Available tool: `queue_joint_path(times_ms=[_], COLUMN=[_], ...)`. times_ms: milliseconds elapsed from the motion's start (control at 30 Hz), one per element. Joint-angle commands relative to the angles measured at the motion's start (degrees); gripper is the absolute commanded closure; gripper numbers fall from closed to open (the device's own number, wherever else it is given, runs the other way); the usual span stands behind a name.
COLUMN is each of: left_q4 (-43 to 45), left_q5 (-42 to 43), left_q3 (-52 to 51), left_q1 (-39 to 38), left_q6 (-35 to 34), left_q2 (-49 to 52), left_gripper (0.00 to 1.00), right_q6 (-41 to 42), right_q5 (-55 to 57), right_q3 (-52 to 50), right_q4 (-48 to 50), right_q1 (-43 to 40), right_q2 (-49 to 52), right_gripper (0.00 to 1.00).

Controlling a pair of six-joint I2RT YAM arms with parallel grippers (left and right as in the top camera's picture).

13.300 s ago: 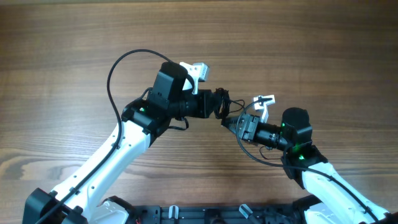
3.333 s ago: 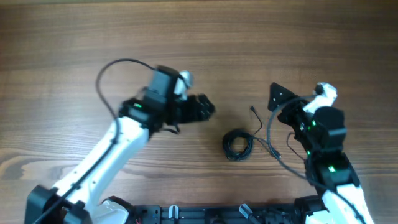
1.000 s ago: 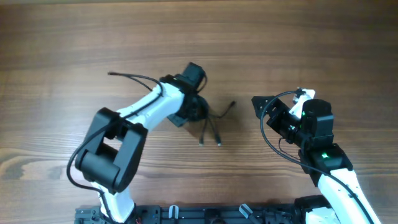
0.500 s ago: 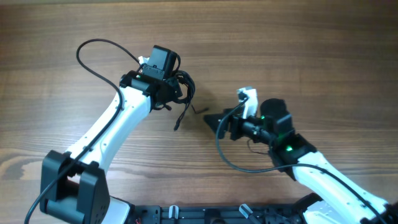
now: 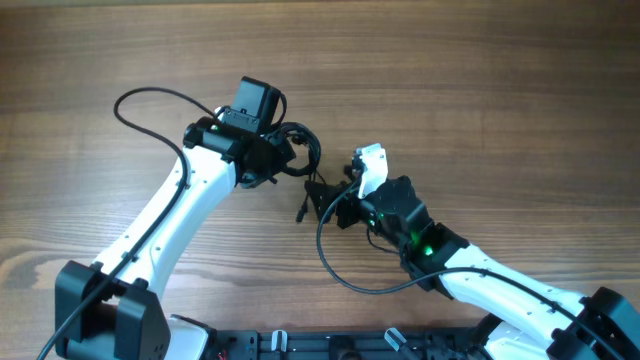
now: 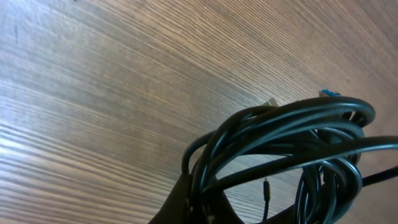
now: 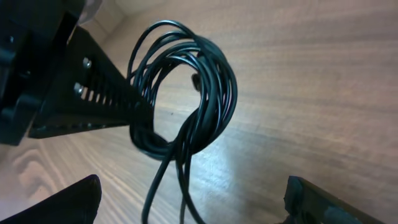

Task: Untangle cables

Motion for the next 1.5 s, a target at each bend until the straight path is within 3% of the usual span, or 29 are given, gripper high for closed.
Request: queue_joint_path(times_ms=[0, 233, 300, 333, 433, 467, 633, 767, 967, 1200, 1467], left_q4=[0.1, 0.8, 1.4, 1.4, 1.6, 1.7, 4.1, 4.4, 6.6, 12.7, 11.8], left_q5=[3.3, 5.5, 8.3, 9.1, 8.9, 8.0, -8.6, -8.4, -6.4, -6.4, -6.4], left_q3=[-0.1, 0.1, 0.1, 0.1, 0.1, 0.1, 0.1, 0.1, 0.1, 0.1, 0.1], left_q1=[0.4, 0.4, 0.4, 0.4, 0.7, 1.0, 1.8, 1.0, -4.2, -10.3, -12.2], left_q6=[-6.2, -7.7, -7.8, -7.8, -7.4, -7.4, -1.2, 2.0, 3.0, 3.1, 23.3], left_q2=[-2.5, -6.1, -7.4, -7.8, -8.5, -8.5, -8.4, -8.4, -8.4, -8.4, -8.4], left_gripper=[0.96, 0.96, 0.96, 0.96, 0.96, 0.96, 0.96, 0.96, 0.96, 0.96, 0.96], right_q6=[-10.5, -9.3, -7.7, -6.4, 4.1, 5.8, 14.3, 20.5, 28.8, 28.8, 30.2], right_q5=[3.2, 1.7, 1.6, 1.7, 0.3, -1.6, -14.1, -21.4, -22.2, -24.0, -27.4], right_q3=[0.5, 0.6, 0.6, 0.6, 0.6, 0.6, 0.6, 0.6, 0.6, 0.6, 0.6], right_q4=[0.4, 5.3, 6.4, 6.3, 6.5, 6.5, 7.5, 10.3, 13.6, 4.8, 4.0], right_q1=[1.9, 4.1, 4.4, 4.4, 4.1, 4.1, 3.8, 0.4, -3.2, -3.1, -6.7], right_q2=[1.7, 4.6, 5.0, 5.0, 5.0, 5.0, 2.8, -2.1, -4.5, -4.4, -4.5], right_gripper=[0.14, 0.25, 0.34, 0.40, 0.94, 0.96, 0.95, 0.95, 0.95, 0.96, 0.95])
